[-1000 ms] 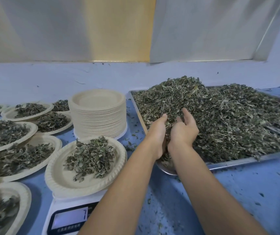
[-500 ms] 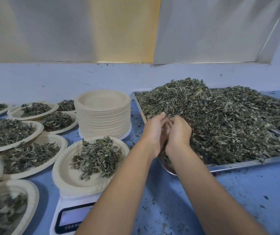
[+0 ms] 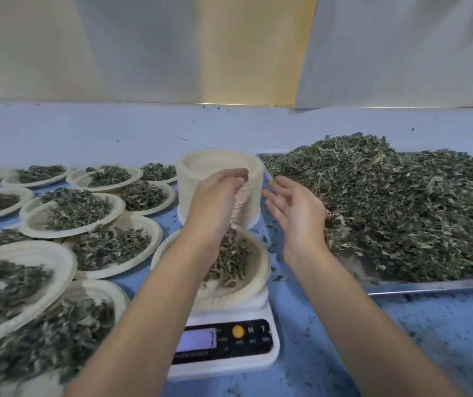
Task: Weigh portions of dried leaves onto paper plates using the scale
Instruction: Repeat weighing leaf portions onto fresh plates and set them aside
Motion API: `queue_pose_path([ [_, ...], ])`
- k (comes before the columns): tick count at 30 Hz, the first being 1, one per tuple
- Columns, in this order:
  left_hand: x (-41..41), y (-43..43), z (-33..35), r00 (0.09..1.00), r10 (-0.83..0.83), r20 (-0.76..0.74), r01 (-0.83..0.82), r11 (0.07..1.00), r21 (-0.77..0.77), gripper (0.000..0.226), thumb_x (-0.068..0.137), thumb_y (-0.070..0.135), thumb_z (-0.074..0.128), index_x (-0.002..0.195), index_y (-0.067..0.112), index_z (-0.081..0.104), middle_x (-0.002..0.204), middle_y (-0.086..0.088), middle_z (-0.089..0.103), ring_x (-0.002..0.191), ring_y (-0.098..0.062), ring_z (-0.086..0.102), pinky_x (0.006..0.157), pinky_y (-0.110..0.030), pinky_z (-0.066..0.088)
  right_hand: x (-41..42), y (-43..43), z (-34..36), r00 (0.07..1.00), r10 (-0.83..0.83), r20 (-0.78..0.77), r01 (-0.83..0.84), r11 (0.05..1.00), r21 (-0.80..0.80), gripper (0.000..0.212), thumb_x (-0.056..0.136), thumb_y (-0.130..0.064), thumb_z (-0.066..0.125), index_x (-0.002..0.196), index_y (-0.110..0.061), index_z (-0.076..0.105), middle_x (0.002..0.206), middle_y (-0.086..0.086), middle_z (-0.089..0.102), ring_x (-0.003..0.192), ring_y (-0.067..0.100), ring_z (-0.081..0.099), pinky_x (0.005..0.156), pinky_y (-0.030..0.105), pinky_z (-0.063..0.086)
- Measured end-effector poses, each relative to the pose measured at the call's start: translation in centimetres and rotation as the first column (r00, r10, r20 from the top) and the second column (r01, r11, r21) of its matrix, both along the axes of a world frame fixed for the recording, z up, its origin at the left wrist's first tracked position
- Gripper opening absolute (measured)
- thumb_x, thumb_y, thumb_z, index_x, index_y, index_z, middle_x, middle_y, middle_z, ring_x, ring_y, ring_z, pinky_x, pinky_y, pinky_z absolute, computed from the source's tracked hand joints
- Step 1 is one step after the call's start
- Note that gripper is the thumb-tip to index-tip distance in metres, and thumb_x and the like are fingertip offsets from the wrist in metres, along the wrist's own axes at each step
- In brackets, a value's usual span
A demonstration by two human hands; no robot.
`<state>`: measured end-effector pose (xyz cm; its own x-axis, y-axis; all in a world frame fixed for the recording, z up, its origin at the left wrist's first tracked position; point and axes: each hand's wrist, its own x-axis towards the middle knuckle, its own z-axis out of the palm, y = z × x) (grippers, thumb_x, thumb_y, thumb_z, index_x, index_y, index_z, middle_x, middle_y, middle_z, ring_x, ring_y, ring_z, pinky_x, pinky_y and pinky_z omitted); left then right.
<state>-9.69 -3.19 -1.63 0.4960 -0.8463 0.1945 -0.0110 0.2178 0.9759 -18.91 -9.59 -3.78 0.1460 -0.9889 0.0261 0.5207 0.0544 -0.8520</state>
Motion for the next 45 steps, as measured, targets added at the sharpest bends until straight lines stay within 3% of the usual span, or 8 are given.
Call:
queue_pose_path([
  [10,7.3,3.6,-3.7,0.957,0.291,0.001,-0.290,0.953,0.088,0.028,0.092,0.004,0.043,0.093,0.023,0.064,0.109,0.003,0.065,0.107,-0.009,0.057,0.097,-0.028,0.043,1.3,0.6,-2.5,0.942,0.044,-0.334,-0.072,0.995,-0.072,0.022,0.098,-0.007,0.043,0.104,-0.012,0.064,0.096,-0.002,0.067,0.092,0.005,0.064,0.076,0.016,0.050],
  [15,7.7,3.3,-5.2,0.927,0.372,0.043,-0.374,0.915,0.149,0.032,0.093,0.006,0.042,0.112,0.017,0.064,0.104,0.010,0.063,0.084,0.002,0.055,0.076,-0.022,0.042,1.6,0.4,-3.3,0.922,0.072,-0.381,-0.097,0.994,-0.047,0.025,0.096,-0.003,0.044,0.097,-0.016,0.065,0.101,0.001,0.068,0.102,0.013,0.064,0.092,0.026,0.048],
  [20,7.2,3.2,-5.6,0.946,0.324,0.004,-0.317,0.923,0.218,0.035,0.092,0.006,0.041,0.118,0.014,0.063,0.117,0.004,0.060,0.109,-0.012,0.052,0.091,-0.029,0.036,1.7,0.2,-3.6,0.931,0.074,-0.357,-0.083,0.996,-0.011,0.031,0.093,0.003,0.042,0.112,-0.003,0.065,0.111,0.010,0.069,0.104,0.018,0.065,0.100,0.033,0.048],
  [25,7.0,3.3,-5.5,0.949,0.309,-0.066,-0.286,0.927,0.242,0.031,0.092,0.007,0.043,0.114,0.016,0.063,0.118,0.002,0.061,0.116,-0.015,0.052,0.105,-0.038,0.038,1.7,0.4,-3.6,0.940,0.095,-0.327,-0.097,0.995,0.010,0.032,0.093,0.004,0.041,0.117,0.001,0.062,0.114,0.013,0.067,0.105,0.019,0.065,0.102,0.034,0.047],
  [30,7.2,3.4,-5.4,0.937,0.321,-0.136,-0.276,0.921,0.275,0.029,0.091,0.005,0.046,0.110,0.017,0.064,0.120,-0.002,0.062,0.116,-0.022,0.055,0.105,-0.043,0.040,1.8,0.5,-3.5,0.945,0.094,-0.313,-0.094,0.995,0.015,0.030,0.093,0.004,0.042,0.112,0.000,0.065,0.111,0.014,0.069,0.103,0.020,0.066,0.102,0.036,0.047],
  [34,7.6,3.4,-5.0,0.906,0.299,-0.301,-0.215,0.935,0.283,0.027,0.089,-0.003,0.049,0.107,0.010,0.064,0.115,-0.013,0.065,0.109,-0.031,0.060,0.097,-0.046,0.048,1.6,0.6,-2.7,0.950,0.084,-0.302,-0.088,0.996,-0.001,0.028,0.092,0.004,0.044,0.106,-0.003,0.066,0.107,0.011,0.070,0.101,0.018,0.067,0.100,0.035,0.048],
  [37,8.0,3.8,-4.2,0.884,0.246,-0.398,-0.134,0.948,0.288,0.032,0.089,-0.006,0.050,0.116,0.004,0.062,0.113,-0.018,0.064,0.091,-0.029,0.064,0.073,-0.038,0.054,1.6,1.0,-1.7,0.960,0.093,-0.265,-0.098,0.995,-0.008,0.026,0.092,0.004,0.045,0.100,-0.006,0.067,0.105,0.010,0.071,0.099,0.017,0.068,0.098,0.034,0.049],
  [45,10.8,5.8,-0.8,0.907,0.222,-0.359,-0.111,0.945,0.306,0.029,0.092,-0.003,0.050,0.116,0.005,0.064,0.101,-0.017,0.067,0.069,-0.024,0.062,0.046,-0.028,0.054,4.8,2.0,1.7,0.963,0.168,-0.211,-0.177,0.984,-0.028,0.025,0.087,0.006,0.046,0.093,-0.005,0.067,0.103,0.013,0.072,0.097,0.016,0.069,0.092,0.029,0.053],
])
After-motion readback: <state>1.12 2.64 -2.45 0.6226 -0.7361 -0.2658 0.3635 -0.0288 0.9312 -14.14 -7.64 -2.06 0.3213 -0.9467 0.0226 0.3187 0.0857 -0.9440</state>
